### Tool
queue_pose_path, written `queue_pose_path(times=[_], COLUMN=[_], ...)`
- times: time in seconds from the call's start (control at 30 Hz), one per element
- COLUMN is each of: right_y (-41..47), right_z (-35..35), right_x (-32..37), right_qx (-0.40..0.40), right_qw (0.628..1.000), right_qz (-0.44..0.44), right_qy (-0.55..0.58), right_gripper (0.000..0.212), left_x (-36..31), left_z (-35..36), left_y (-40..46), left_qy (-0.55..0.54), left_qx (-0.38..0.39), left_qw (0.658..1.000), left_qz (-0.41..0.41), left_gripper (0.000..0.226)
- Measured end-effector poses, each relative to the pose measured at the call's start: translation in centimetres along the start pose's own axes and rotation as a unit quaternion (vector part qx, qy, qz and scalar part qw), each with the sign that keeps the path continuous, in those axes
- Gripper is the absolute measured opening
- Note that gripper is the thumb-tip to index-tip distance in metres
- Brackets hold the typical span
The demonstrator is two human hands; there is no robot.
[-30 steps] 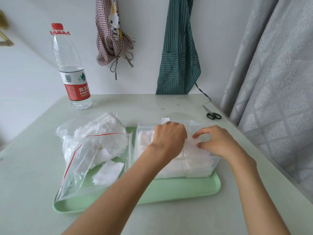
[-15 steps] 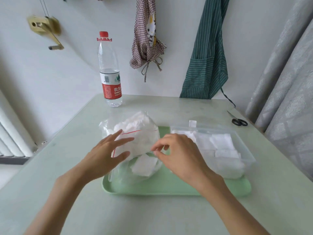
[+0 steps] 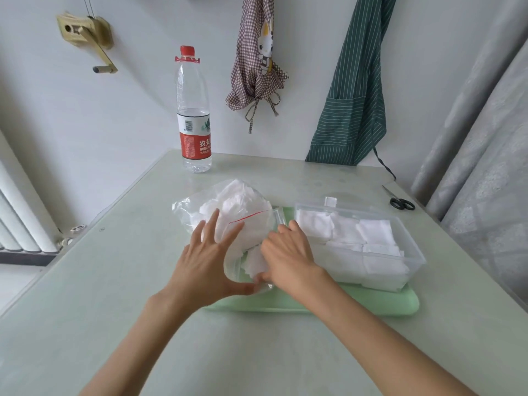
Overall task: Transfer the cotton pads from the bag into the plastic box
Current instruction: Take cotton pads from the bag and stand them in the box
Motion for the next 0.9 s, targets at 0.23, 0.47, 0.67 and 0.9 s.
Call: queue_pose_path(times=[0.23,0.47,0.67,0.9], right_y=[0.0,-2.1,-6.8,-8.7], right_z=[0.0,-0.6,-1.8,-0.1], right_x=[0.2,-1.9,-6.3,-11.1], right_qx=[-0.034,-0.177,-0.245,-0.227], right_qw=[0.999,0.969,0.693,0.582], right_qz=[-0.012,-0.077,0.067,0.11], right_qy=[-0.014,0.154,0.675,0.773], right_gripper=[0.016,0.022,0.011,0.022], left_x=[1.1,0.2,-2.9,-12.1], left_z=[-1.7,-2.6,-5.9,-5.1], left_y=[-0.4,0.5,1.2,2.0], left_qy=[-0.012,-0.053,-0.262,-0.474], left_qx=[-0.026,0.035,-0.059,0.086], left_qw=[0.999,0.998,0.963,0.876], left_qz=[0.024,-0.031,-0.018,-0.014], left_gripper=[0.095,0.08,0.043,0.026])
Point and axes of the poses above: each hand's wrist, its own y-axis towards the middle knuckle, its own z-axis out of the palm, x = y × z, the point moved 2 cm from there along y, towards the middle knuckle, and after that the axes turned 13 degrees about -z, right-handed, at the moved point
